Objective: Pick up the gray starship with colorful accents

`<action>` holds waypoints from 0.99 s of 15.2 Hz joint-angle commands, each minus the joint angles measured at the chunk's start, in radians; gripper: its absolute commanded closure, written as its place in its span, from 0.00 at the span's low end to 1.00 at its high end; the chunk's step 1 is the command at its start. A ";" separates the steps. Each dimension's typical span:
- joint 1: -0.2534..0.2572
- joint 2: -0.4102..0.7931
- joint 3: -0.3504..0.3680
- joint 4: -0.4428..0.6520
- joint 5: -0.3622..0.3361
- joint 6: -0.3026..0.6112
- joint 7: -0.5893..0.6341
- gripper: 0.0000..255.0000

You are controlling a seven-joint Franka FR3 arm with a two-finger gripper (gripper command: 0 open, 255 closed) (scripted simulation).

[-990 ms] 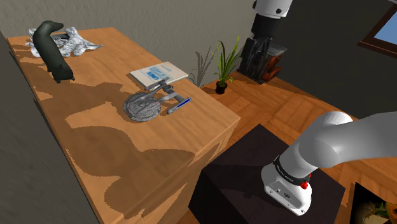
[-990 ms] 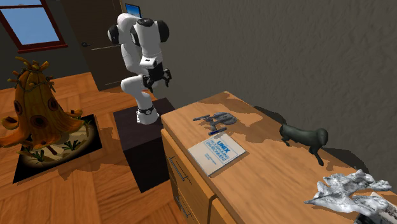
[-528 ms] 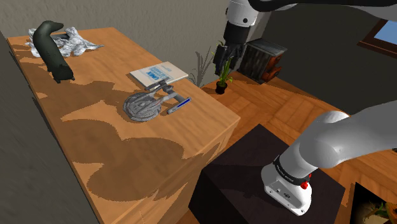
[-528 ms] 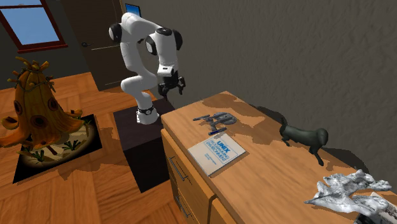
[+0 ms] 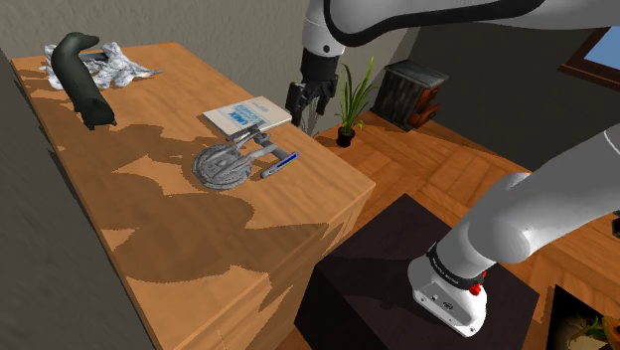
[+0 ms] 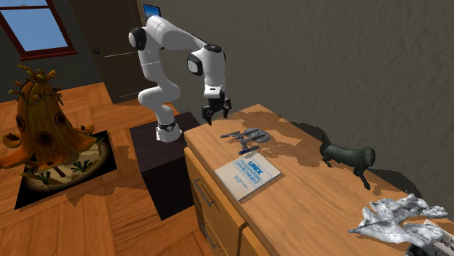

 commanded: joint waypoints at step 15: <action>0.042 0.347 0.090 0.180 -0.165 0.193 0.175 0.00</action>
